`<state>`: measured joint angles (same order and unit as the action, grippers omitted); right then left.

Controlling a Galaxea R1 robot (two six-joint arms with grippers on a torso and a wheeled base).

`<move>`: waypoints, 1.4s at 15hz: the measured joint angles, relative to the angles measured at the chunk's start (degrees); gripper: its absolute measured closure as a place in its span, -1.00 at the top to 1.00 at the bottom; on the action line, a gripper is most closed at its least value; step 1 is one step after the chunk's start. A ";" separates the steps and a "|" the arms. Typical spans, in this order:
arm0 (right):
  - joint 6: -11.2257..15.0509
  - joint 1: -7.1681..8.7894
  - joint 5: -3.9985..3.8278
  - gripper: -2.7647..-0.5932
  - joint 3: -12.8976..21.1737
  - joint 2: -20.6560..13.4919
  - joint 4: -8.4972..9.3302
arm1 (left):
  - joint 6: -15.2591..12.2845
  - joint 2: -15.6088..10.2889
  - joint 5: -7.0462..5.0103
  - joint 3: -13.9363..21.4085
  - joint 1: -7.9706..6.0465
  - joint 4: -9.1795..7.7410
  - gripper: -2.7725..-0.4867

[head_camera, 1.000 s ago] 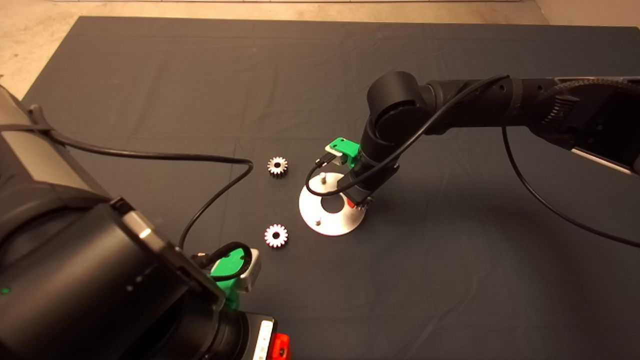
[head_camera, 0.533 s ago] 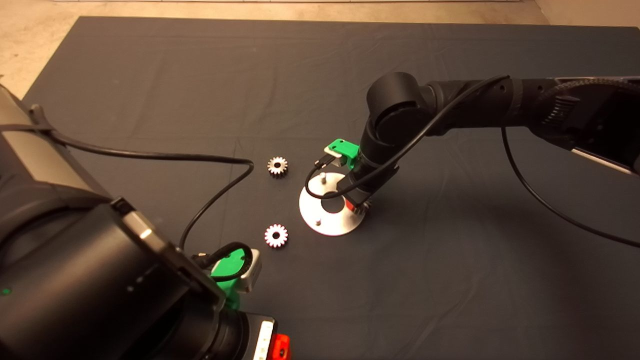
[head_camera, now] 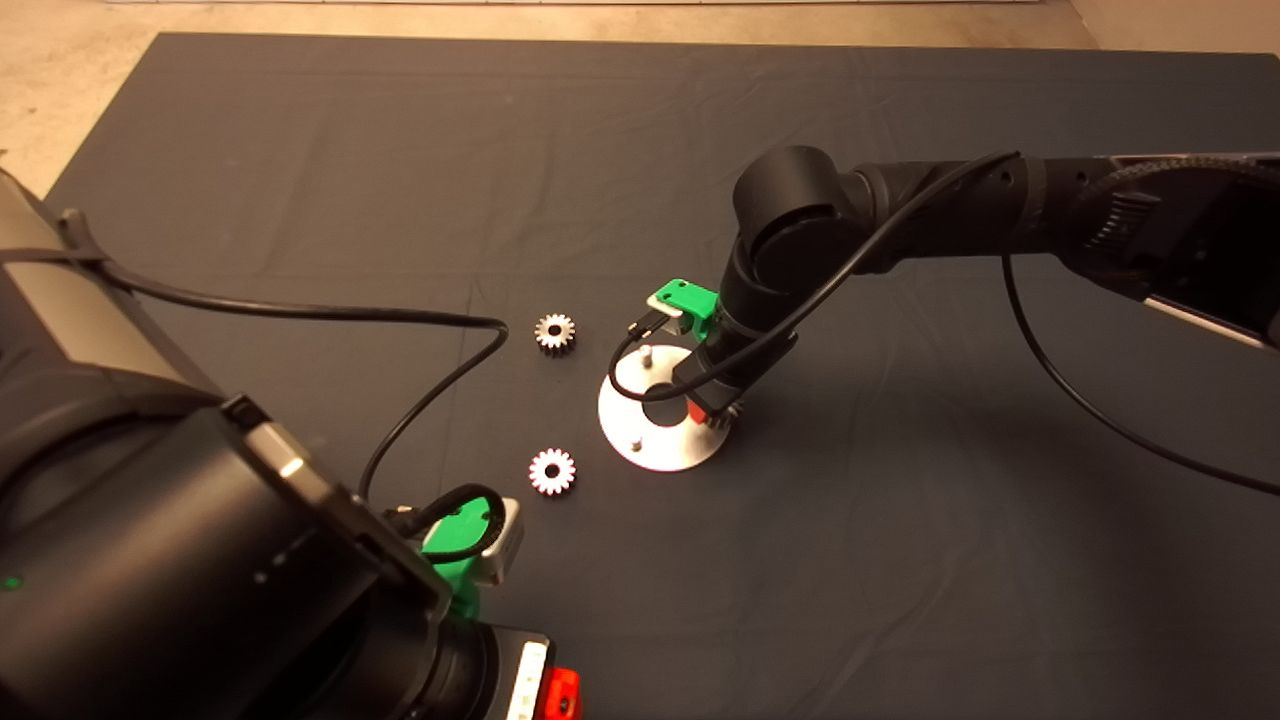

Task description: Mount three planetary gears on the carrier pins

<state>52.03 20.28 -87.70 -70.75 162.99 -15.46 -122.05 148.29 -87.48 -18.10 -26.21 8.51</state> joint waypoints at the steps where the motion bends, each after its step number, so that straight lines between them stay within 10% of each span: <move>1: 0.23 0.40 0.05 -0.21 0.26 -0.12 0.00 | 0.03 0.00 0.00 0.00 0.00 0.00 0.99; 10: 8.68 4.46 0.02 0.05 16.86 -14.30 0.50 | 7.97 0.28 0.00 -5.68 0.00 0.05 0.99; 21: 15.01 5.12 0.00 0.17 28.68 -20.93 4.88 | 32.32 1.96 0.02 -34.27 0.02 5.05 0.99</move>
<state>67.04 25.41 -87.70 -42.07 142.06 -10.57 -89.72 150.25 -87.46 -52.37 -26.19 13.56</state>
